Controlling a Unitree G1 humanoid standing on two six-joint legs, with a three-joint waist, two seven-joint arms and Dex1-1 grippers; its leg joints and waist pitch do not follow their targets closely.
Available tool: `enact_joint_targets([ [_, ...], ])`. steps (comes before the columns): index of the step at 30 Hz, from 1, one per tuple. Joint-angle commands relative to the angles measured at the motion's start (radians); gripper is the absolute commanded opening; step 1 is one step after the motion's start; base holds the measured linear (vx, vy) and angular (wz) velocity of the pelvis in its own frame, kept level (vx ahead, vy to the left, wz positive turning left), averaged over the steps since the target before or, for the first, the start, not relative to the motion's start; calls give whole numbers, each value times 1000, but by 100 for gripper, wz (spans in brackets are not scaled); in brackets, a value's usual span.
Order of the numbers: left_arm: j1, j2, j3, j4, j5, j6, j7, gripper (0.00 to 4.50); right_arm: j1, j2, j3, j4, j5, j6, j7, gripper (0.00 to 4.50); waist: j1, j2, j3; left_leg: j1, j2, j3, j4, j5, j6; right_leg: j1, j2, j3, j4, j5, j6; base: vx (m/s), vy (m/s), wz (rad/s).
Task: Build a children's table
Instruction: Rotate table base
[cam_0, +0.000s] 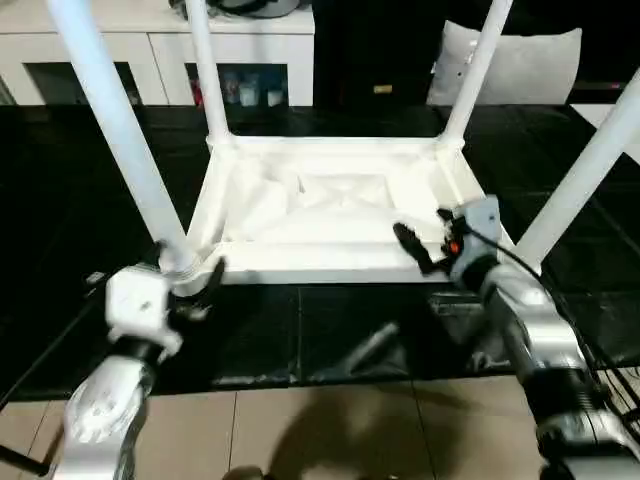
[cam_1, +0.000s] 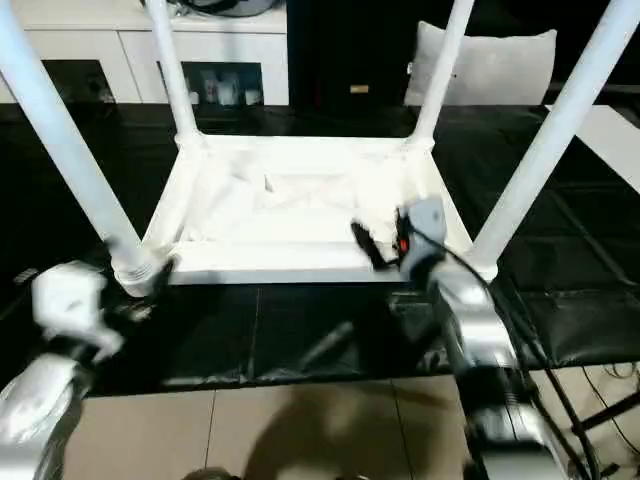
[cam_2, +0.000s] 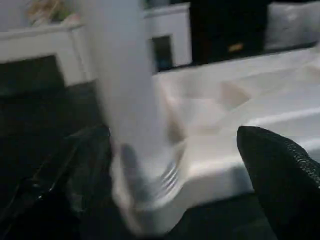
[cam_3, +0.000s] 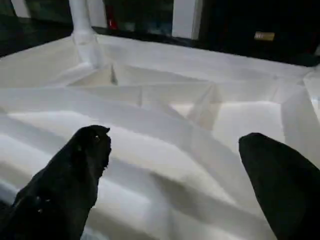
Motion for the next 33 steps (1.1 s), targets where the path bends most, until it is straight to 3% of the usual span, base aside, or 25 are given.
enact_joint_targets([
  [1, -8, -5, 28, 63, -16, -27, 17, 446, 19, -7, -2, -59, 13, 46, -3, 450, 2, -1, -55, 5, 71, -35, -81, -144, 77, 51, -112, 82, -112, -399, 61, 0, 0, 0],
  [2, -15, -4, 32, 78, -17, -32, 18, 446, 25, -8, -3, -67, 8, 52, -12, 450, 0, -2, -53, 5, 71, -35, -83, -150, 75, 51, -111, 82, -116, -407, 62, 0, 0, 0],
  [3, -48, 11, 37, 127, -11, -42, 16, 446, 33, -7, -1, -79, -2, 55, -27, 450, 0, 5, -50, 11, 71, -37, -85, -172, 67, 50, -113, 79, -120, -432, 66, 0, 0, 0],
  [4, -59, 15, 39, 142, -10, -44, 14, 446, 36, -7, -1, -86, -3, 62, -30, 450, -1, 4, -50, 20, 73, -36, -88, -191, 59, 48, -111, 77, -129, -451, 75, 0, 0, 0],
  [5, -100, 27, 51, 196, -18, -46, 8, 446, 49, -6, 3, -117, 5, 115, -37, 450, -1, 8, -52, 28, 76, -39, -90, -199, 50, 48, -113, 79, -129, -432, 66, 0, 0, 0],
  [7, -154, 41, 62, 274, -7, -44, 20, 446, 68, -14, 10, -174, 26, 194, -27, 450, 0, 7, -54, 23, 83, -45, -96, -191, 46, 58, -114, 82, -117, -376, 53, 0, 0, 0],
  [8, -207, 52, 66, 328, -6, -51, 19, 446, 82, -21, 19, -203, 38, 223, -6, 450, 1, 13, -54, 22, 85, -49, -99, -193, 42, 59, -120, 84, -112, -357, 44, 0, 0, 0],
  [9, -207, 52, 66, 328, -6, -51, 19, 446, 82, -21, 19, -203, 38, 223, -6, 450, 1, 12, -52, 23, 84, -47, -99, -200, 43, 58, -118, 85, -118, -361, 50, 0, 0, 0],
  [10, -297, 67, 66, 403, -10, -73, 0, 446, 104, -37, 38, -241, 32, 228, 25, 450, 0, 13, -52, 27, 83, -46, -99, -207, 36, 57, -120, 87, -117, -354, 43, 0, 0, 0],
  [11, -326, 69, 61, 410, -11, -73, -10, 446, 114, -45, 40, -258, 42, 242, 45, 450, 4, 13, -55, 31, 81, -45, -97, -204, 33, 57, -121, 87, -116, -352, 45, 0, 0, 0],
  [12, -362, 68, 50, 404, -25, -66, -41, 446, 134, -67, 36, -292, 64, 257, 79, 450, 6, 18, -59, 28, 85, -48, -97, -193, 28, 62, -125, 90, -108, -314, 33, 0, 0, 0],
  [14, -375, 68, 46, 399, -32, -61, -52, 446, 141, -77, 34, -306, 72, 260, 92, 450, 7, 12, -62, 17, 92, -51, -95, -153, 31, 71, -132, 95, -92, -232, -7, 0, 0, 0],
  [15, -416, 79, 40, 414, -43, -60, -83, 446, 161, -109, 23, -342, 82, 288, 114, 450, 8, 20, -64, 16, 91, -51, -94, -141, 31, 73, -135, 95, -87, -217, -18, 0, 0, 0],
  [16, -426, 81, 40, 417, -48, -57, -90, 446, 167, -117, 21, -349, 84, 293, 121, 450, 9, 15, -65, 17, 88, -48, -90, -126, 38, 72, -133, 96, -86, -205, -23, 0, 0, 0],
  [19, -477, 89, 36, 435, -69, -52, -132, 446, 192, -159, 15, -382, 96, 334, 156, 450, 8, 16, -65, 14, 82, -43, -87, -105, 54, 75, -130, 94, -86, -201, -34, 0, 0, 0],
  [21, -535, 101, 24, 471, -86, -39, -186, 446, 219, -201, 26, -396, 81, 361, 175, 450, 9, 10, -62, 16, 78, -40, -86, -105, 64, 73, -128, 90, -97, -259, -15, 0, 0, 0],
  [24, -584, 107, 11, 520, -106, -1, -257, 446, 218, -187, 33, -392, 70, 401, 140, 450, 11, 10, -60, 21, 81, -41, -88, -115, 55, 68, -128, 87, -103, -310, -4, 0, 0, 0],
  [25, -591, 105, 11, 524, -119, 11, -277, 446, 217, -185, 37, -397, 73, 409, 137, 450, 12, 3, -61, 23, 82, -41, -88, -124, 49, 67, -131, 87, -105, -326, -2, 0, 0, 0],
  [26, -598, 103, 12, 526, -140, 30, -302, 446, 215, -181, 43, -402, 77, 416, 137, 450, 15, 7, -61, 24, 83, -42, -88, -121, 44, 68, -133, 88, -104, -327, -7, 0, 0, 0],
  [29, -614, 104, 10, 535, -165, 42, -347, 446, 208, -177, 55, -401, 78, 432, 135, 450, 24, 7, -62, 27, 87, -41, -88, -112, 41, 64, -134, 91, -102, -316, -13, 0, 0, 0],
  [33, -623, 117, -8, 504, -254, 142, -493, 446, 172, -164, 70, -336, 43, 429, 114, 450, 35, 3, -64, 26, 92, -39, -89, -90, 28, 64, -140, 97, -91, -277, -35, 0, 0, 0],
])
